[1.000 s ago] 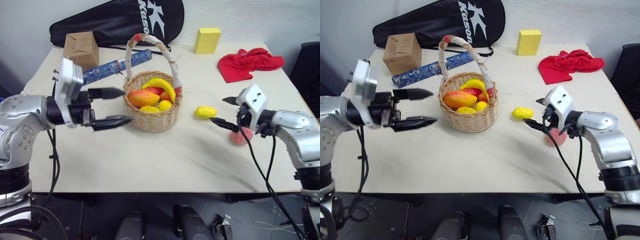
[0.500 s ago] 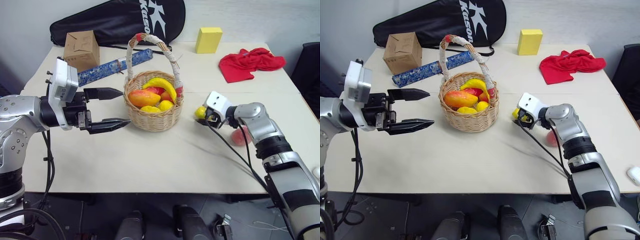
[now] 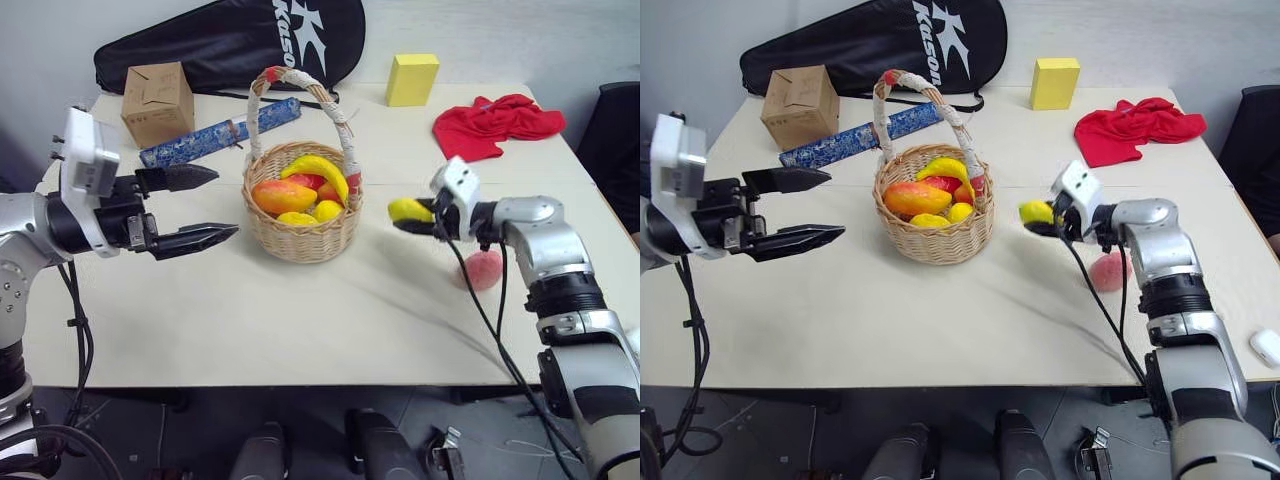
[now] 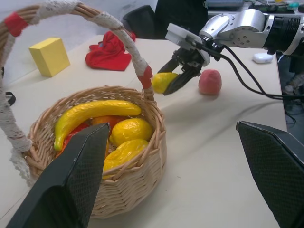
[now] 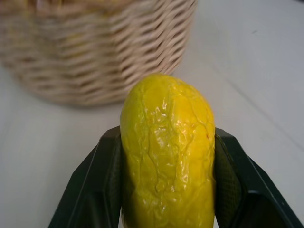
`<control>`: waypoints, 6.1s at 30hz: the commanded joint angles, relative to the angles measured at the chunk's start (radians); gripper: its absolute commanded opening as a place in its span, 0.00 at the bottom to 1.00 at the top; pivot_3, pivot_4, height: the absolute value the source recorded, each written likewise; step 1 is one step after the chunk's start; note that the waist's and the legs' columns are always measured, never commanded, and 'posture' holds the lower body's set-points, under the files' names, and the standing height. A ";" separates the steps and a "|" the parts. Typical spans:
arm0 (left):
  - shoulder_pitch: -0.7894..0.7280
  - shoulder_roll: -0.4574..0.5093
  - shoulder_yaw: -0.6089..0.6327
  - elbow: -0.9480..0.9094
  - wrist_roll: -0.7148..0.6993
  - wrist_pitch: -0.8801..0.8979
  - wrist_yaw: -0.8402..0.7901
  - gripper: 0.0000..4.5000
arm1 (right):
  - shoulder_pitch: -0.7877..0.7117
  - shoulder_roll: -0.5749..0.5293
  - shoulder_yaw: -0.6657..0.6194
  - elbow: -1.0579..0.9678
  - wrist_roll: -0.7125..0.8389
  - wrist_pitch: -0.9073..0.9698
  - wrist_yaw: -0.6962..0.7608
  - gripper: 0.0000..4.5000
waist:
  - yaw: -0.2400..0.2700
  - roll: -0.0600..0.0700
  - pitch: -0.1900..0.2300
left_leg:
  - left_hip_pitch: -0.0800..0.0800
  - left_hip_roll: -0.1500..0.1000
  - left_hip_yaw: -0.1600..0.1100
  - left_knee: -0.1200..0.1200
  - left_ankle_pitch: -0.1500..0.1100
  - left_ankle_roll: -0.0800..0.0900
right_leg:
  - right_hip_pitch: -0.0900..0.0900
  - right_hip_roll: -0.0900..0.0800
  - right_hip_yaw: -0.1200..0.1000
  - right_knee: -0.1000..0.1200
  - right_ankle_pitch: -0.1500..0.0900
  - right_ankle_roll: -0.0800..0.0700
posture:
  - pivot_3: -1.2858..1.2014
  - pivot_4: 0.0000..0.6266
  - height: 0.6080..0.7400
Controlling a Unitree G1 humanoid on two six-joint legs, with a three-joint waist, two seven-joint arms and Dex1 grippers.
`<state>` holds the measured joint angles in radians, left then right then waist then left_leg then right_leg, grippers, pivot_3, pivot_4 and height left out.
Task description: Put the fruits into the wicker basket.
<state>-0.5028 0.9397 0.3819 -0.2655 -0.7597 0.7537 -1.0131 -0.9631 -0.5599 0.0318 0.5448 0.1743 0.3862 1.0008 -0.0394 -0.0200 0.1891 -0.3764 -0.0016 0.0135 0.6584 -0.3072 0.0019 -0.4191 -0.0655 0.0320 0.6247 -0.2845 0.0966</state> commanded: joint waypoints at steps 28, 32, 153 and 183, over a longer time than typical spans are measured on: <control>-0.027 -0.032 -0.030 -0.040 -0.012 -0.052 0.099 1.00 | -0.567 0.155 -0.090 0.526 -0.020 -0.086 0.051 0.99 | -0.013 0.000 0.000 | -0.028 -0.001 0.002 0.005 0.007 -0.009 | -0.030 -0.001 -0.002 0.014 -0.001 -0.002 | 0.52 0.24 1.00; -0.089 -0.063 -0.092 -0.044 -0.033 -0.030 0.090 1.00 | -0.414 -0.027 -0.084 0.259 -0.042 -0.024 0.090 0.99 | 0.008 0.000 0.000 | -0.029 -0.002 -0.001 0.006 0.006 -0.007 | -0.029 -0.002 -0.003 0.012 -0.001 -0.001 | 0.52 0.24 1.00; -0.158 -0.190 -0.174 -0.001 -0.026 -0.068 0.148 1.00 | 0.226 -0.080 -0.341 -0.674 0.531 0.537 -0.221 0.05 | 0.025 -0.001 -0.001 | -0.023 -0.004 0.005 0.008 0.005 0.003 | -0.026 -0.006 -0.003 0.017 0.002 0.001 | 0.52 0.24 1.00; -0.285 -0.305 -0.299 0.165 0.042 -0.116 0.022 1.00 | 1.010 -0.421 -0.980 -0.687 0.526 0.470 -0.113 1.00 | 0.028 0.000 -0.001 | -0.007 -0.004 0.018 0.007 0.004 0.009 | -0.012 0.004 0.010 0.008 0.005 0.006 | 0.52 0.24 1.00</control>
<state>-0.7686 0.6286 0.0610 -0.1002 -0.7208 0.6580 -0.9801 0.0317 -0.9327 -0.8329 -0.0927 0.6577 0.8394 0.8109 -0.0115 -0.0196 0.1884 -0.3835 -0.0054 0.0311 0.6644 -0.3035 0.0113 -0.4310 -0.0613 0.0421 0.6309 -0.2799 0.1028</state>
